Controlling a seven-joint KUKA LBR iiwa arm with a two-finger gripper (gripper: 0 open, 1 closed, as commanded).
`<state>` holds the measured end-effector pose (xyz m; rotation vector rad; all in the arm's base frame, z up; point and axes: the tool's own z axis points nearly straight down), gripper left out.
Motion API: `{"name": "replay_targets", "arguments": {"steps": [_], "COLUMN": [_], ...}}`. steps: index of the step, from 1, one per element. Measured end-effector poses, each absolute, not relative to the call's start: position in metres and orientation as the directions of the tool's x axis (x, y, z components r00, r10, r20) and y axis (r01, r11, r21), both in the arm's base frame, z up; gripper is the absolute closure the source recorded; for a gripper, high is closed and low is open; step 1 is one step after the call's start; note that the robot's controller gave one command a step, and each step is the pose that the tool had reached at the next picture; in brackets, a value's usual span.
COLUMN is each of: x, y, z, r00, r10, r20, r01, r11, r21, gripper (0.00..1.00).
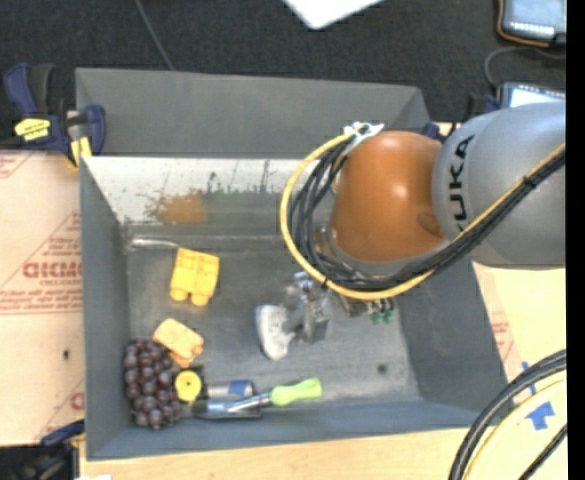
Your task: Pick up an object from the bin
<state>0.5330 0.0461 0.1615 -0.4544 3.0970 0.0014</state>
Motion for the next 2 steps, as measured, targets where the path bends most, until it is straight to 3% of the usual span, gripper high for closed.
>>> {"name": "replay_targets", "arguments": {"steps": [1,2], "x": [0.543,0.541], "y": [0.038,0.037], "z": [0.153,0.136], "r00": [-0.959,-0.961], "r10": [-0.281,-0.274], "r20": [-0.03,-0.023], "r01": [-0.281,-0.274], "r11": [0.96,0.962], "r21": [-0.005,-0.003], "gripper": [1.0,1.0]}}
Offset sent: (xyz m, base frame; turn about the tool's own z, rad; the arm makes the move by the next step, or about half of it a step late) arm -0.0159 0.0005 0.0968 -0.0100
